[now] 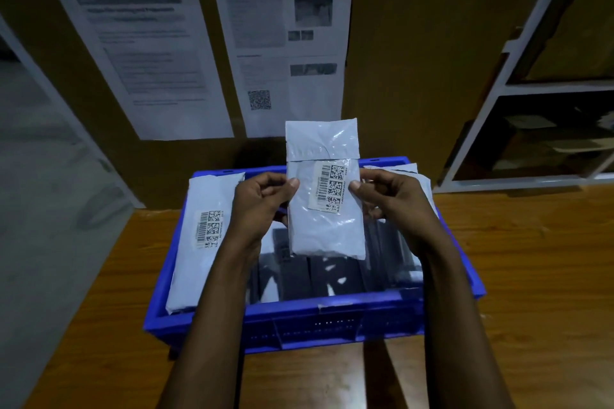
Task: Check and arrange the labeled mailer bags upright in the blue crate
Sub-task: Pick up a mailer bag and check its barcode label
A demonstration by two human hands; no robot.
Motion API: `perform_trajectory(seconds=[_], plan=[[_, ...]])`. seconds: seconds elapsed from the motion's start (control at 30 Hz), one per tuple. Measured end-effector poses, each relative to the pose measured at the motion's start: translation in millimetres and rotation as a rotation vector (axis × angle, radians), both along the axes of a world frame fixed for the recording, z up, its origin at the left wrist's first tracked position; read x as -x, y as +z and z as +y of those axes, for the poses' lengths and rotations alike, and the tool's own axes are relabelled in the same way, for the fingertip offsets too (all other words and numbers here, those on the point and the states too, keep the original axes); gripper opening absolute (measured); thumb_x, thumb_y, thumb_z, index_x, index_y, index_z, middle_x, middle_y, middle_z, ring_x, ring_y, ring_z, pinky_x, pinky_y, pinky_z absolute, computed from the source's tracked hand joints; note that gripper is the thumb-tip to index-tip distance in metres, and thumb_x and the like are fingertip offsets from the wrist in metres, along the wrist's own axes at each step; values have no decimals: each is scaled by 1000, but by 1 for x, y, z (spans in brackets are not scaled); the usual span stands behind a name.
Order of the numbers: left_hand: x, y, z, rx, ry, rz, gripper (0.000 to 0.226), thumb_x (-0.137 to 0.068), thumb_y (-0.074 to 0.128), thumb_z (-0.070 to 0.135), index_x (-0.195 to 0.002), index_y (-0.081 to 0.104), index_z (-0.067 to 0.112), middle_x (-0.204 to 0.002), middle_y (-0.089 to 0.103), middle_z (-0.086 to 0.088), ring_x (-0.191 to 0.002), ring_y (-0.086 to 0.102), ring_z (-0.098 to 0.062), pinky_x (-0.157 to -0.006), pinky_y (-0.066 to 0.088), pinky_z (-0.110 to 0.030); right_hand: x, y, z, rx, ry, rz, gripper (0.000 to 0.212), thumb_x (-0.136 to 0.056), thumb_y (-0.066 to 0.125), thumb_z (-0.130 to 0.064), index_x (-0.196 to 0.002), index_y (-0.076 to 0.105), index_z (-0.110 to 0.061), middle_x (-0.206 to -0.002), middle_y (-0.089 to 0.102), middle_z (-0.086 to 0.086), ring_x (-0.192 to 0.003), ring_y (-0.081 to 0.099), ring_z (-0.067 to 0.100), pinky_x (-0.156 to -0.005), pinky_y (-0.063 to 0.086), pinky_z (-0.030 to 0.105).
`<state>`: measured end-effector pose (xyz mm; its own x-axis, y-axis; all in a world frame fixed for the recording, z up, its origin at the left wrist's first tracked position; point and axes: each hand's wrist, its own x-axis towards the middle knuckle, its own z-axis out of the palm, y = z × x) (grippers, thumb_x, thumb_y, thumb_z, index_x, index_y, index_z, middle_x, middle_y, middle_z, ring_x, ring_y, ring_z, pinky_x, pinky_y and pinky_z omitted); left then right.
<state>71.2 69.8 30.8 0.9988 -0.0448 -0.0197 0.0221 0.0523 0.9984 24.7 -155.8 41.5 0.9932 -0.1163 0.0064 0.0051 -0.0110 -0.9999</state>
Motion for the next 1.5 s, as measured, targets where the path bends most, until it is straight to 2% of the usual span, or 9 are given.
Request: perform_trajectory(seconds=[0.13,0.23,0.33,0.6,0.7,0.83,1.0,1.27,1.5], plan=[[1,-2,8,-38,29,0,21,-89,77,16,-100,72,0,-82,77,-11,-62,66,-20,-50,52,-29,-7,0,12,72,-3,2,14,-95,71,-6,-107,75,-11,-69,74,-8,-54,62,1,-53,52,20],[-1,-5,17,-86,68,8,20,-89,77,14,-104,72,2,-87,79,-12,-66,70,-22,-53,57,-32,-17,-7,20,164,-28,49,13,-93,76,-14,-105,77,-18,-81,79,2,-74,75,26,-65,62,35],[0,-12,26,-205,146,15,18,-87,78,10,-104,71,7,-85,78,-7,-67,75,-22,-57,61,-35,-28,-16,32,317,-83,88,15,-89,80,-19,-101,73,-25,-81,79,4,-75,76,23,-65,64,34],[-4,-43,31,-552,136,188,11,-87,66,12,-84,73,20,-79,77,-1,-76,74,-22,-72,61,-33,-68,-59,58,498,10,366,22,-82,83,-8,-91,64,-14,-88,74,10,-73,77,25,-74,65,44],[-2,-52,21,-562,57,233,13,-92,63,18,-102,71,21,-102,75,-4,-83,71,-23,-77,56,-32,-82,-75,64,565,65,453,6,-87,75,-5,-87,69,-5,-90,77,15,-77,78,29,-78,65,45],[-5,-67,12,-720,-51,271,40,-92,63,27,-131,61,16,-131,63,-6,-111,62,-25,-97,50,-34,-92,-95,76,780,142,485,9,-89,65,-6,-97,67,-2,-88,73,13,-66,73,23,-56,62,30],[-6,-77,9,-784,-40,275,49,-92,63,28,-138,56,14,-142,55,-12,-125,56,-31,-95,44,-33,-87,-112,89,994,326,533,30,-84,71,-2,-62,53,-11,-48,55,1,-46,56,11,-29,31,15],[-8,-81,7,-785,-46,300,41,-89,63,25,-129,62,19,-135,60,-10,-119,59,-28,-99,47,-36,-89,-122,98,949,407,552,16,-90,71,-17,-97,65,-4,-99,64,14,-85,57,25,-75,51,34],[-17,-78,-6,-682,-89,280,20,-91,66,22,-111,66,21,-115,69,-6,-104,66,-25,-96,53,-40,-83,-110,84,913,249,347,25,-90,66,-10,-115,71,-8,-115,70,16,-107,67,32,-87,56,38]])
